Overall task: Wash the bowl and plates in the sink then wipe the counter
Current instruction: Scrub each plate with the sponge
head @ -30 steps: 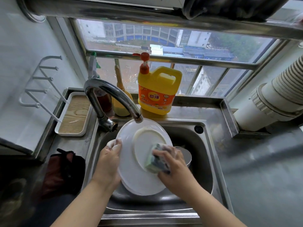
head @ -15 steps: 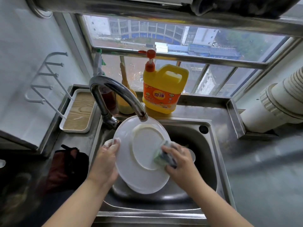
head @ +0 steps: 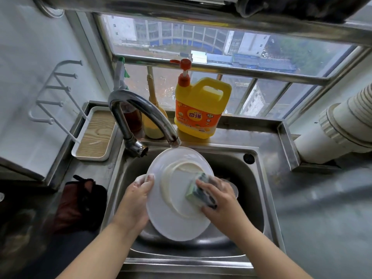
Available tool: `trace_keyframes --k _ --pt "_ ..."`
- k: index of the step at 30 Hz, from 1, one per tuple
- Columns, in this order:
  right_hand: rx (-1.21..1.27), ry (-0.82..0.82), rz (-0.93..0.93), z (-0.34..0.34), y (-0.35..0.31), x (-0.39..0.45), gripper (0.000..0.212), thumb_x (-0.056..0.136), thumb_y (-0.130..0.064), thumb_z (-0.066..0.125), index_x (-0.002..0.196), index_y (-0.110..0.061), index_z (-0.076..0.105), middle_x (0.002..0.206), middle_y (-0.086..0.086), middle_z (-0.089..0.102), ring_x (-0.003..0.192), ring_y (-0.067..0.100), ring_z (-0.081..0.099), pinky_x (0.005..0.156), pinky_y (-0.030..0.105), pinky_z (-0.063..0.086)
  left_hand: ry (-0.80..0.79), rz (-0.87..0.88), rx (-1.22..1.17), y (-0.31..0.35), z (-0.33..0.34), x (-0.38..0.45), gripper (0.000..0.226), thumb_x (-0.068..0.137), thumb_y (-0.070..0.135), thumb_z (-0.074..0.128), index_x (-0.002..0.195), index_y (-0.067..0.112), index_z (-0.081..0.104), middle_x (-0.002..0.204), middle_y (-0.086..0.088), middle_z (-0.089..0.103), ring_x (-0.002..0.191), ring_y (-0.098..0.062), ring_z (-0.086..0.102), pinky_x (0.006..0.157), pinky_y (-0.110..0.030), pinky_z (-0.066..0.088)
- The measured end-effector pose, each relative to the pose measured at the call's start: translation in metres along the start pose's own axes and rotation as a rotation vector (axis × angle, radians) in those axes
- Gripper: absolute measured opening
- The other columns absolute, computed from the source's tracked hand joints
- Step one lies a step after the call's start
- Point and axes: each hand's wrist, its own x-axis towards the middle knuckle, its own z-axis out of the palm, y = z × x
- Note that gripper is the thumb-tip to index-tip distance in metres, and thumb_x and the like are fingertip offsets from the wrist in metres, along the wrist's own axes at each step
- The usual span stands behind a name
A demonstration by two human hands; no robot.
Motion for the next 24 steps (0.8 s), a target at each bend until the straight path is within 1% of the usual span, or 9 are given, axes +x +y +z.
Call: trace_keyframes --k 3,5,7,10,13,16,20,22,24 --pt "0.177 -0.053 0.173 -0.019 0.007 0.008 0.071 0.077 -0.017 0.069 0.134 -0.047 0.04 0.118 -0.011 0.056 0.108 0.011 0.057 0.091 0.018 0.045 -0.145 0.082 0.202 0.006 -0.009 -0.001 0.015 0.089 0.023 0.063 0.084 0.009 0.061 0.074 -0.005 0.064 0.068 -0.016 0.059 0.057 -0.023 0.051" --pt "0.437 -0.166 0.351 -0.04 0.001 0.018 0.091 0.075 -0.015 0.068 0.145 -0.046 0.018 0.105 -0.006 0.065 0.09 0.01 0.067 0.074 0.018 0.052 -0.289 0.128 0.37 0.016 -0.014 -0.001 0.017 0.077 0.027 0.074 0.078 0.012 0.067 0.071 -0.003 0.063 0.067 -0.014 0.059 0.056 -0.02 0.049" --pt "0.503 -0.331 0.4 -0.064 -0.004 0.027 0.1 0.074 -0.014 0.065 0.141 -0.056 0.003 0.102 -0.002 0.067 0.087 0.013 0.069 0.073 0.023 0.054 -0.384 0.159 0.455 0.026 -0.017 0.001 0.021 0.065 0.035 0.072 0.075 0.016 0.07 0.07 -0.003 0.062 0.067 -0.011 0.059 0.059 -0.018 0.048" --pt "0.438 -0.567 0.36 -0.091 -0.021 0.035 0.092 0.069 -0.017 0.062 0.14 -0.056 0.018 0.107 0.003 0.065 0.087 0.014 0.066 0.084 0.029 0.054 -0.487 0.166 0.533 0.039 -0.019 0.008 0.04 0.061 0.045 0.078 0.079 0.01 0.07 0.074 -0.007 0.062 0.071 -0.014 0.059 0.065 -0.02 0.048" --pt "0.463 -0.735 0.351 -0.094 -0.036 0.041 0.067 0.061 -0.021 0.063 0.126 -0.03 0.049 0.104 0.001 0.063 0.088 0.011 0.062 0.08 0.027 0.052 -0.561 0.196 0.613 0.042 -0.019 0.013 0.067 0.061 0.06 0.076 0.086 -0.001 0.066 0.081 -0.012 0.06 0.078 -0.017 0.058 0.072 -0.025 0.048" --pt "0.501 -0.752 0.38 -0.089 -0.043 0.043 0.055 0.051 -0.03 0.062 0.104 -0.015 0.059 0.093 0.004 0.062 0.082 0.015 0.06 0.074 0.03 0.048 -0.53 0.208 0.632 0.04 -0.019 0.016 0.053 0.061 0.059 0.075 0.077 0.01 0.068 0.08 -0.008 0.059 0.079 -0.018 0.057 0.073 -0.027 0.047" --pt "0.473 -0.708 0.351 -0.084 -0.047 0.041 0.049 0.055 -0.026 0.062 0.101 -0.01 0.061 0.087 0.005 0.061 0.079 0.015 0.059 0.071 0.03 0.047 -0.371 0.202 0.619 0.032 -0.022 0.02 0.059 0.049 0.07 0.077 0.073 0.017 0.067 0.073 0.0 0.064 0.073 -0.013 0.059 0.066 -0.018 0.048" --pt "0.406 -0.67 0.302 -0.082 -0.054 0.04 0.042 0.061 -0.022 0.06 0.102 -0.013 0.061 0.08 -0.003 0.062 0.073 0.007 0.058 0.068 0.022 0.047 -0.316 0.184 0.602 0.026 -0.021 0.018 0.062 0.043 0.074 0.077 0.072 0.019 0.067 0.092 0.003 0.066 0.084 -0.009 0.061 0.071 -0.013 0.046" --pt "0.326 -0.61 0.271 -0.081 -0.06 0.038 0.04 0.06 -0.024 0.061 0.1 -0.018 0.062 0.075 -0.008 0.064 0.068 0.004 0.059 0.067 0.021 0.049 -0.202 0.188 0.619 0.019 -0.019 0.014 0.067 0.039 0.077 0.074 0.077 0.022 0.067 0.123 0.007 0.054 0.101 0.001 0.057 0.077 -0.006 0.041"
